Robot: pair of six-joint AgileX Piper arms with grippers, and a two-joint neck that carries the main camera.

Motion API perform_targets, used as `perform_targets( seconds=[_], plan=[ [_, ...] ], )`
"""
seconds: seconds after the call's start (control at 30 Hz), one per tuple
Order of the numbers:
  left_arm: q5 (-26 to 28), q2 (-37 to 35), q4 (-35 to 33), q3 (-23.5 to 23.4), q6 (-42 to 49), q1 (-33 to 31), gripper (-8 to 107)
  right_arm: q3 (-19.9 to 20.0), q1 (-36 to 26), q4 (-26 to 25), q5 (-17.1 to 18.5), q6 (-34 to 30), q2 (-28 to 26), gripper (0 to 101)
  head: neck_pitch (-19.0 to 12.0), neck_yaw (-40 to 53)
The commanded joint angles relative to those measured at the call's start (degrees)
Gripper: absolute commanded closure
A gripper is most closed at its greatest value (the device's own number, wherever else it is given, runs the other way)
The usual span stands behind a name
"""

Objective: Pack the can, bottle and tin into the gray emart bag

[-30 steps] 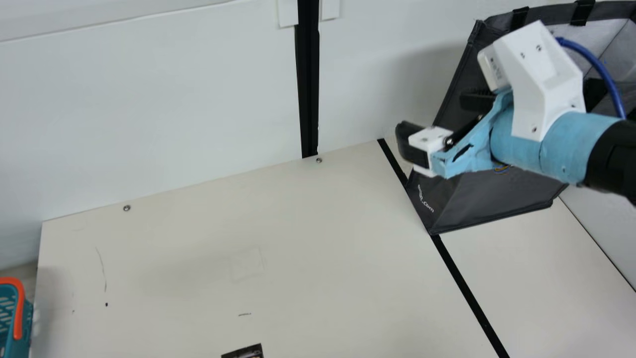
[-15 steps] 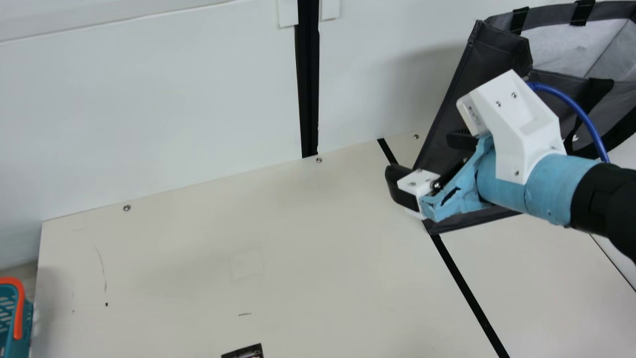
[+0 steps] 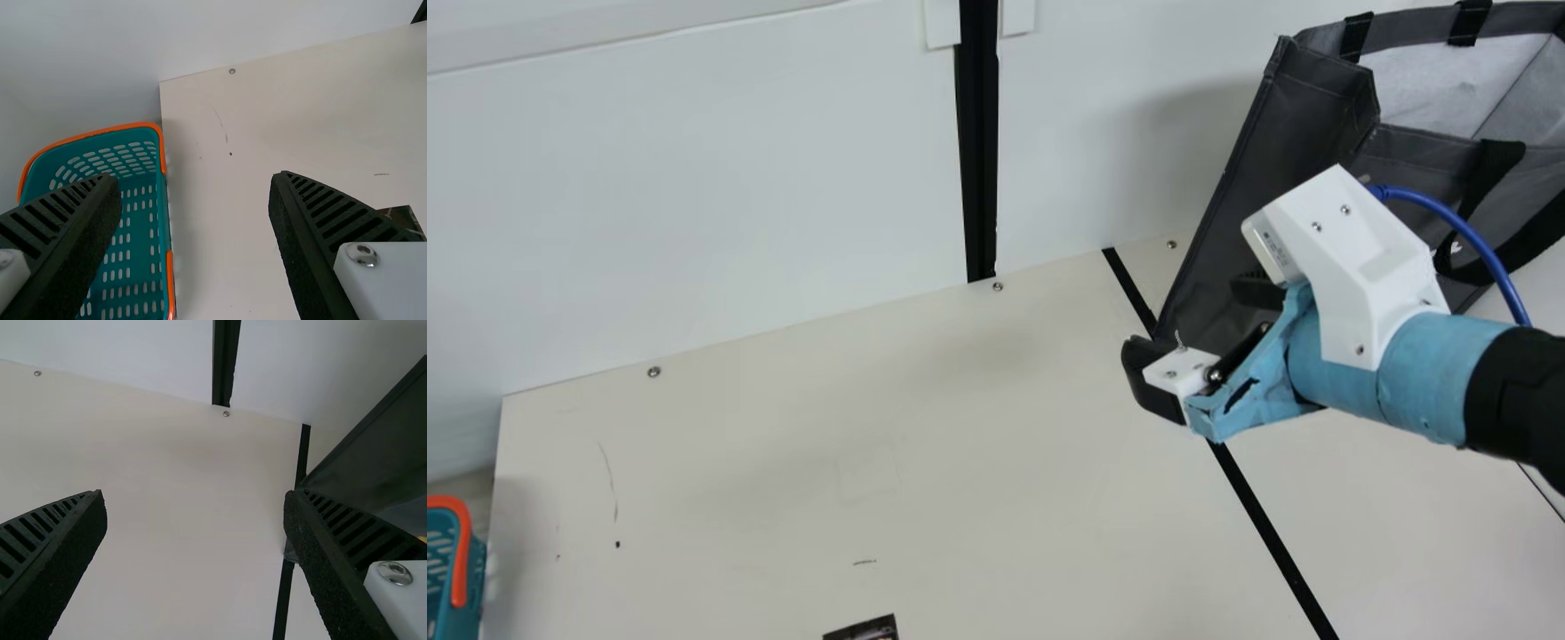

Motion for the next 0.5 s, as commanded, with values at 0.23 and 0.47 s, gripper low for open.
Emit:
perform_targets(
  seconds=[0.23,0.47],
  plan=[
    [0.0,0.0,0.0,0.0,0.0,0.0,9,0.0,0.5,-0.4,1.4,0.5,-0.5,10,-1.3,0.0],
    [0.0,0.0,0.0,0.0,0.0,0.0,9,0.0,0.5,-0.5,1.4,0.5,-0.5,10,-1.3,0.0]
  ],
)
